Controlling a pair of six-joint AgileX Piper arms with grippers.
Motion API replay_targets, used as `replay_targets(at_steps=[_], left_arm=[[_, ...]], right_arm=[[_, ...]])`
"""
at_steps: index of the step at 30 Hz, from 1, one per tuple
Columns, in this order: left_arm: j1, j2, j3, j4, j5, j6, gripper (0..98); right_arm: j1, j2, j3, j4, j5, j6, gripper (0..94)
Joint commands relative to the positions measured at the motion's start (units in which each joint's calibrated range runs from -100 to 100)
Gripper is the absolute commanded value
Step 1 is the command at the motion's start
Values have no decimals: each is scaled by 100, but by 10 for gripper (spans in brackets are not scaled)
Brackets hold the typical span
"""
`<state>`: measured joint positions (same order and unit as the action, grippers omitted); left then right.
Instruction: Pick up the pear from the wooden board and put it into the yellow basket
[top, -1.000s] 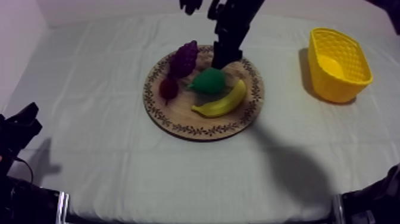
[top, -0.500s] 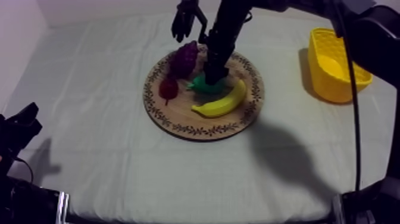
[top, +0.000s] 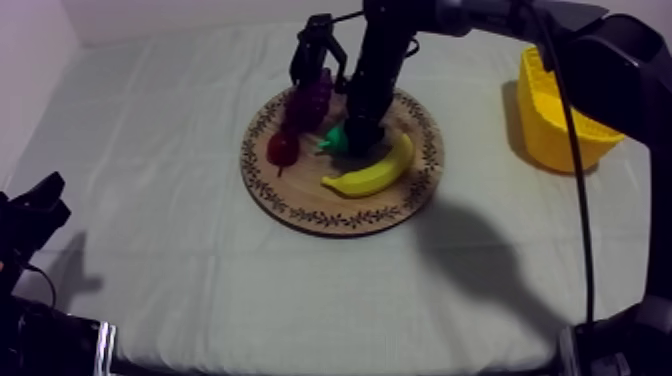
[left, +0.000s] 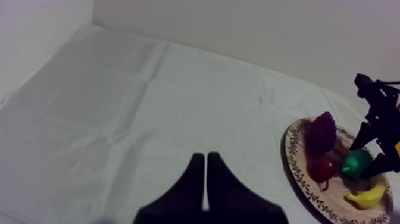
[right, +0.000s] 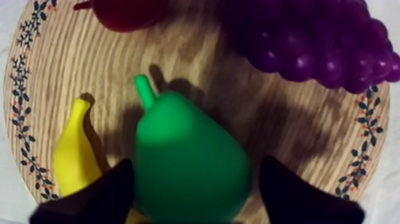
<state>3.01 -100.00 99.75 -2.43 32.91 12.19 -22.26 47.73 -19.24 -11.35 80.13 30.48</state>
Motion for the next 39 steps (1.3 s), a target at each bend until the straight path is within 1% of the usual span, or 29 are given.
replay_targets(at_steps=[1, 6, 8, 13, 17, 21, 26, 32, 35, 39], left_arm=[[-1, 0, 3, 1, -1, 0, 1], [-1, 0, 3, 1, -1, 0, 1], [-1, 0, 3, 1, -1, 0, 1], [-1, 0, 3, 1, -1, 0, 1], [-1, 0, 3, 1, -1, 0, 1], [-1, 0, 3, 1, -1, 0, 1], [-1, 0, 3, 1, -1, 0, 1], [-1, 0, 3, 1, -1, 0, 1], [-1, 0, 3, 1, -1, 0, 1], [-1, 0, 3, 1, -1, 0, 1]], right_arm=[[-7, 43, 8, -26, 30, -6, 466], [-9, 64, 57, -65, 62, 20, 367], [-12, -8, 75, -82, 125, 26, 342], [-46, -634, 357, -88, 332, 9, 324], [-21, -1560, 716, -119, 540, 7, 324], [123, -2608, 956, -195, 807, -33, 323], [505, -3806, 1297, -265, 1014, -129, 305], [1159, -4881, 1968, -235, 1101, -178, 297], [1558, -5287, 2214, -263, 1030, -252, 299], [2065, -5674, 2526, -330, 784, -353, 299]])
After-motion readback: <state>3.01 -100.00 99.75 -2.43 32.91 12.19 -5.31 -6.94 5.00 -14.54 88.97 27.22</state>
